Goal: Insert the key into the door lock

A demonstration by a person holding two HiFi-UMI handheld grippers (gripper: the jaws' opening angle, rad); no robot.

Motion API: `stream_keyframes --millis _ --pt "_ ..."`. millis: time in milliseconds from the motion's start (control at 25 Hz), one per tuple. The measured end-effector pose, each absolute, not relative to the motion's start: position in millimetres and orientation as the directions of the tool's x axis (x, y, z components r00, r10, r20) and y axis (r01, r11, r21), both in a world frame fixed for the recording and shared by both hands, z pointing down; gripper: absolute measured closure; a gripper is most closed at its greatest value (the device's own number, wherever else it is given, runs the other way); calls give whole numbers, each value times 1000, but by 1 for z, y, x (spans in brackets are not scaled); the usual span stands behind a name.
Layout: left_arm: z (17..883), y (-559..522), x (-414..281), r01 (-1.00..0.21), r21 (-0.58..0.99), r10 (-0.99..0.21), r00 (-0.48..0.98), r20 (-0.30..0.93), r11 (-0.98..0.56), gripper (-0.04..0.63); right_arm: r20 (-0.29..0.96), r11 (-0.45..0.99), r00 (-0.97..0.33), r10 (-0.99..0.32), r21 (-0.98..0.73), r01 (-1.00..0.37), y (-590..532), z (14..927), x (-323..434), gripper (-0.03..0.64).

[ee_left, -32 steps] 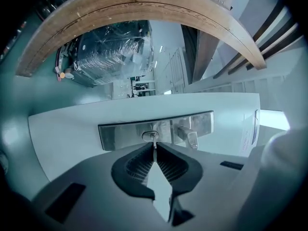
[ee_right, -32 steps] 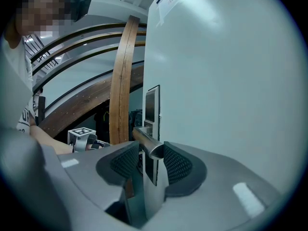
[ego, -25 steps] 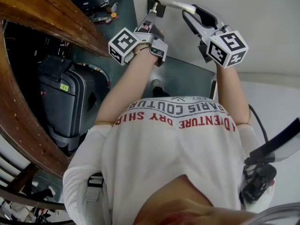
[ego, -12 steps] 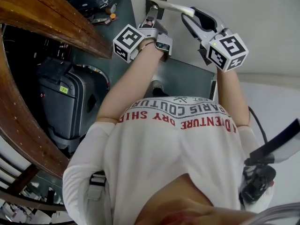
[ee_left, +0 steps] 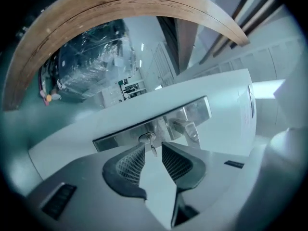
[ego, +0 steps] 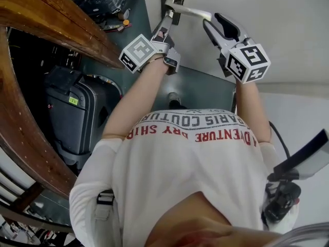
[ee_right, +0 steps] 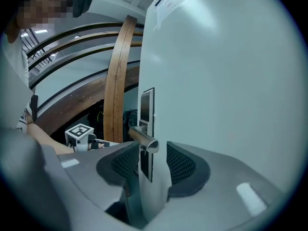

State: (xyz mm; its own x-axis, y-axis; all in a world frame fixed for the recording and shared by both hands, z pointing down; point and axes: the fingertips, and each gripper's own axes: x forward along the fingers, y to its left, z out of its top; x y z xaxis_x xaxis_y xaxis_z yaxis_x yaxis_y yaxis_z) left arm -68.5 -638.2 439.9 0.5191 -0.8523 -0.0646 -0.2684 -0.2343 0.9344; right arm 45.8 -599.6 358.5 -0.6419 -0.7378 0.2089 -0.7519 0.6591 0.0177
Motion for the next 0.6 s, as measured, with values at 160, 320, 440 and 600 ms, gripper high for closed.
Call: stream_keyframes --millis 160,320,440,600 --pt "433 -589 -79 -504 788 -787 616 41 -354 506 235 681 -662 -712 1 -732 -559 354 44 471" --pt "388 -502 -79 -656 443 -689 716 112 -611 594 258 733 -714 -651 -31 -679 -484 350 23 615" --pt "364 -432 -76 -660 216 -638 751 169 -719 594 279 785 -766 -578 -63 -616 -414 356 3 615" --pt "357 -348 -62 -599 155 -570 798 196 -786 594 287 812 -798 -529 -100 -574 -334 366 -12 615"
